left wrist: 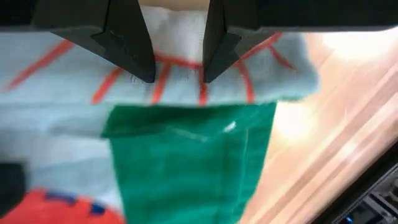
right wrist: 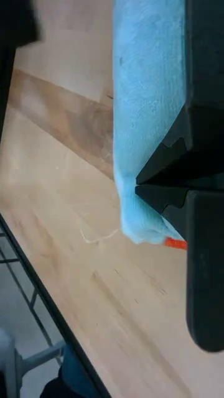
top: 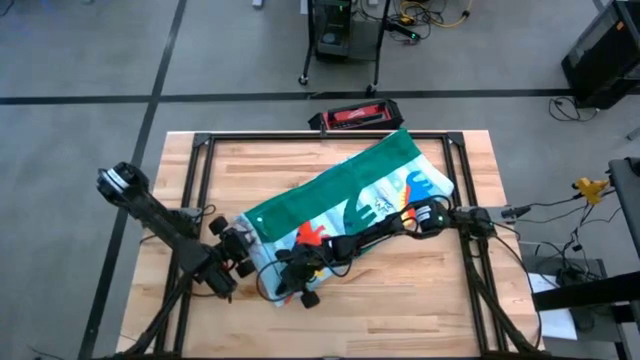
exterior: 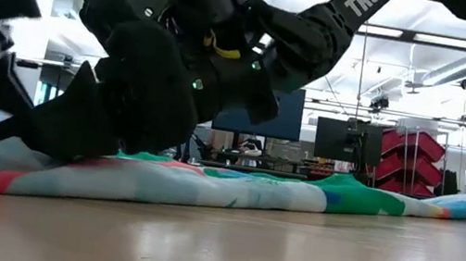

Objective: Roll towel
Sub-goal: Roll the multi-color dinosaur print towel

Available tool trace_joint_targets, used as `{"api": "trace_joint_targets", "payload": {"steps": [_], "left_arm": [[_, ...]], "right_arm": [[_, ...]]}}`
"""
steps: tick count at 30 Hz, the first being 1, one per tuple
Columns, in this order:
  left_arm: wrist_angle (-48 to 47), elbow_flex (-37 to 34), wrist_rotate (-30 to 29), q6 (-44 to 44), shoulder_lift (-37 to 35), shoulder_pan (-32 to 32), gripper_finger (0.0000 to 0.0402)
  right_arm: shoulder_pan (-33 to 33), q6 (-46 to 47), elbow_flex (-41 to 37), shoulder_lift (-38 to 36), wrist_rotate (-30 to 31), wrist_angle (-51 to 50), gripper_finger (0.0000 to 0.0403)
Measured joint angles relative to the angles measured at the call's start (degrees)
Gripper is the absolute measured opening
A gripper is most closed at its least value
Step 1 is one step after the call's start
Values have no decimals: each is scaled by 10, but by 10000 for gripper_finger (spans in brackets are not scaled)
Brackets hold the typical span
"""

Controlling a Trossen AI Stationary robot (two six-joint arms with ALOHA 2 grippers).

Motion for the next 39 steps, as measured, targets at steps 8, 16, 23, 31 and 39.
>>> {"api": "trace_joint_targets", "payload": {"steps": [8,16,23,31,39], "left_arm": [[47,11,14,11,-29,-24,119],[156,-19,20,19,46,-25,119],[195,-19,18,5,94,-26,119],[200,-18,17,1,106,-25,119],[201,-18,16,7,105,-26,119]], "right_arm": [[0,-3,0,0,14,-2,0],[-1,12,0,1,18,-3,0],[-4,12,-1,-14,34,-30,12],[-69,-41,3,-48,22,-29,126],[-139,-35,18,-29,-96,-26,217]]}}
